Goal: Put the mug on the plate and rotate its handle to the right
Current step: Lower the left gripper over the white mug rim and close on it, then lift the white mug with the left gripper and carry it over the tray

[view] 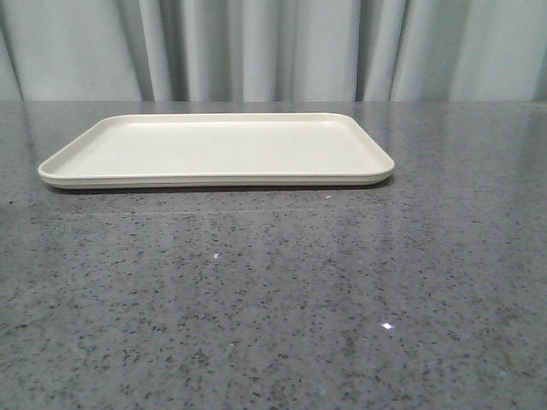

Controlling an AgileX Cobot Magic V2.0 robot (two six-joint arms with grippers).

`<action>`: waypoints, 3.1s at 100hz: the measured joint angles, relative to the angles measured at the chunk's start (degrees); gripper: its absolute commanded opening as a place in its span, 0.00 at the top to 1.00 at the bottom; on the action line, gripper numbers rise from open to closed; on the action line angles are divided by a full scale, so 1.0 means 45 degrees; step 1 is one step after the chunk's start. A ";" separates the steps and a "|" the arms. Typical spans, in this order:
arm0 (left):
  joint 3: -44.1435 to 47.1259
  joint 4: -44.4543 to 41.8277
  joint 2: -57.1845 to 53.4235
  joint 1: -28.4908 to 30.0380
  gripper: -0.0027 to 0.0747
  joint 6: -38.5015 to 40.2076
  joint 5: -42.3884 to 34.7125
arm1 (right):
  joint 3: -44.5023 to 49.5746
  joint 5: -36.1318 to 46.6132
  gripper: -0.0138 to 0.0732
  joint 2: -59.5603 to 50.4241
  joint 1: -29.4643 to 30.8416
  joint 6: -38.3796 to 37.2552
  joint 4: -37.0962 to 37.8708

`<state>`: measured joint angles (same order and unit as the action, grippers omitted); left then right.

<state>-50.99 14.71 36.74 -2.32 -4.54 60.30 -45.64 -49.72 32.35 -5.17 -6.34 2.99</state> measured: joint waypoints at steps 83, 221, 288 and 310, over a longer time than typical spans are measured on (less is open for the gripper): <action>-0.0024 0.0053 0.0009 0.0000 0.53 0.0000 0.0098 | 0.0000 -0.0046 0.33 0.0000 0.0000 0.0000 -0.0020; -0.0024 -0.1613 0.5248 0.0000 0.20 0.1009 -0.0510 | 0.0000 -0.0046 0.25 0.0000 0.0000 0.0000 -0.0020; -0.0303 -0.1356 0.5298 0.0000 0.99 0.1009 -0.0484 | 0.0000 -0.0046 0.25 0.0000 0.0000 0.0000 -0.0020; -0.1624 -0.0003 0.5350 0.0000 0.99 0.1009 -0.0209 | 0.0000 -0.0046 0.25 0.0000 0.0000 0.0000 -0.0020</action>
<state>-58.29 14.70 60.81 -2.32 0.00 59.37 -45.64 -49.93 32.35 -5.17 -6.34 2.90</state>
